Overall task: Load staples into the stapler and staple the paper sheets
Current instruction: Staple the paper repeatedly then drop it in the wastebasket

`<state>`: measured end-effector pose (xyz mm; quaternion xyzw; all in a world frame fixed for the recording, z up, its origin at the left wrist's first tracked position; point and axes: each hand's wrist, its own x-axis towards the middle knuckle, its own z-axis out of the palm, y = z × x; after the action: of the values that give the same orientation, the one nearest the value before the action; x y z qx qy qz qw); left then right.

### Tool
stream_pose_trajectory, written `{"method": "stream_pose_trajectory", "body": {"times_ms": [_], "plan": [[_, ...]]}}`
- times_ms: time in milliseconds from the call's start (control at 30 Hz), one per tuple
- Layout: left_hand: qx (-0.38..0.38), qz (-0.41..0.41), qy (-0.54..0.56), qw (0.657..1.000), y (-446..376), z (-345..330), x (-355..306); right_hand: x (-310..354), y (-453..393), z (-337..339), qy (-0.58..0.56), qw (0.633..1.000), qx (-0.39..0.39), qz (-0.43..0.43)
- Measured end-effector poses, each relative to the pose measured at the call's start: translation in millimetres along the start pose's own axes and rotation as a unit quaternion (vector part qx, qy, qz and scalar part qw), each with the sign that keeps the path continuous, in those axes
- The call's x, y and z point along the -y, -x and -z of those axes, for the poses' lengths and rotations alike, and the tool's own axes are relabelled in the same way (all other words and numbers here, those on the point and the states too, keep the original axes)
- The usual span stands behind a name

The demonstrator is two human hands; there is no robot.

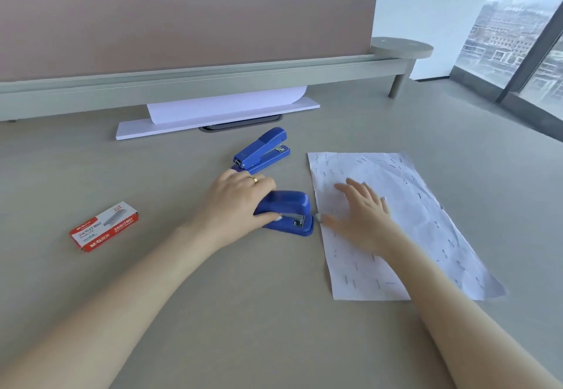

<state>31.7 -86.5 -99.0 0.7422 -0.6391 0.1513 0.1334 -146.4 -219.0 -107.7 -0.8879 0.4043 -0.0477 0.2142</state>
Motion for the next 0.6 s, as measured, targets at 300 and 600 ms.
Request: {"method": "stream_pose_trajectory", "body": {"times_ms": [300, 600], "plan": [[-0.042, 0.145, 0.109, 0.982, -16.3, -15.9, -12.0, -0.5, -5.9, -0.9, -0.003, 1.000, -0.010, 0.006], [-0.062, 0.161, 0.157, 0.972, -20.0, -25.3, -12.3, 13.3, 1.6, -3.9, -0.024, 0.993, -0.105, 0.054]]}}
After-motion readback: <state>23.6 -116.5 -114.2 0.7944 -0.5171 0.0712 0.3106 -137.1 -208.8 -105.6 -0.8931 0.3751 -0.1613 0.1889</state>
